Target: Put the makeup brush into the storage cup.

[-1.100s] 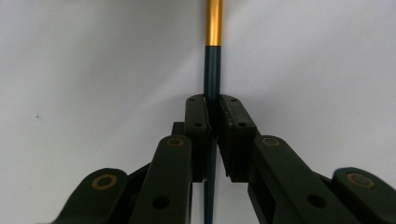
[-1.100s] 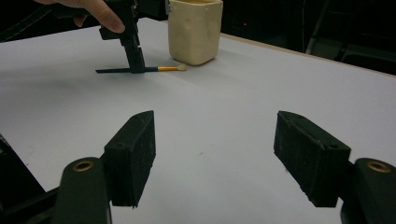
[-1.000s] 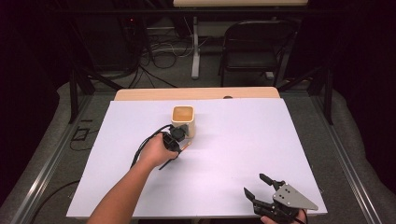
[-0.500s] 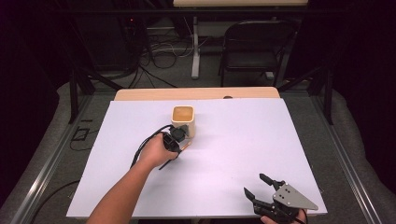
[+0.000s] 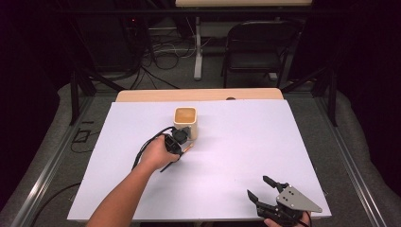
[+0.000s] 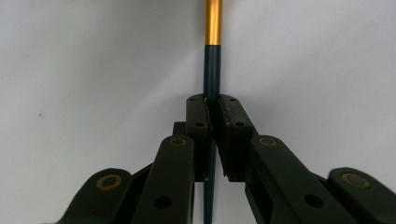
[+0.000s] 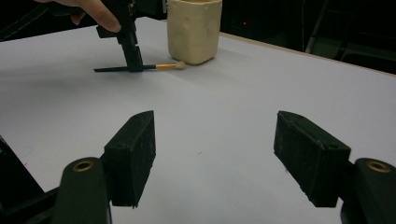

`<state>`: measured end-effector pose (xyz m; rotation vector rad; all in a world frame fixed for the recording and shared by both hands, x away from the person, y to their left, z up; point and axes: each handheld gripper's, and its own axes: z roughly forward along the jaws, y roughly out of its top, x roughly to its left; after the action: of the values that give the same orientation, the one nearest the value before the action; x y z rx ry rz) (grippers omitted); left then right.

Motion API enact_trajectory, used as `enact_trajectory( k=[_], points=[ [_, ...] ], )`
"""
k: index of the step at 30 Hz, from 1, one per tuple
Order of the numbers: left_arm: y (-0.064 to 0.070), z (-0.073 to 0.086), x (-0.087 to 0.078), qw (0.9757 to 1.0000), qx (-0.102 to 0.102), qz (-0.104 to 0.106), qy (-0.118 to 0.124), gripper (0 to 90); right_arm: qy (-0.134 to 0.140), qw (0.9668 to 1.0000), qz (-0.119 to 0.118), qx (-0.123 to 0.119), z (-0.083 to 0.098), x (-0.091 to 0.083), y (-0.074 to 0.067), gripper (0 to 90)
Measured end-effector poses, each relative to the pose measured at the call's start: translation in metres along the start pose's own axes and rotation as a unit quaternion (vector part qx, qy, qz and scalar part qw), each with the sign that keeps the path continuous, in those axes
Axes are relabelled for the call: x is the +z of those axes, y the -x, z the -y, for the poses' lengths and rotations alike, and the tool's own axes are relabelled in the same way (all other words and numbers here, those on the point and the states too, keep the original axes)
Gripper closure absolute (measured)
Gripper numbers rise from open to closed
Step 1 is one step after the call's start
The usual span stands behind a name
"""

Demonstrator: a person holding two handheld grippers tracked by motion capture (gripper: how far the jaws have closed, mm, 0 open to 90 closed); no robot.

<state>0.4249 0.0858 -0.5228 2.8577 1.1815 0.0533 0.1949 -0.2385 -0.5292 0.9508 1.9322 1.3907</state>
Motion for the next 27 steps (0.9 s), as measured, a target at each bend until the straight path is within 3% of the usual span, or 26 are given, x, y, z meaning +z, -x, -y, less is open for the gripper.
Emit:
enact_trajectory(
  k=[15, 27],
  points=[
    [0.001, 0.008, -0.017, 0.9993, 0.006, 0.014, 0.035, 83.6, -0.002, 1.0000, 0.001, 0.001, 0.000, 0.000, 0.000, 29.2],
    [-0.001, 0.023, -0.041, 0.9954, 0.009, 0.033, 0.089, 83.6, -0.002, 1.0000, 0.002, 0.000, 0.000, 0.000, 0.000, 29.2]
  ],
)
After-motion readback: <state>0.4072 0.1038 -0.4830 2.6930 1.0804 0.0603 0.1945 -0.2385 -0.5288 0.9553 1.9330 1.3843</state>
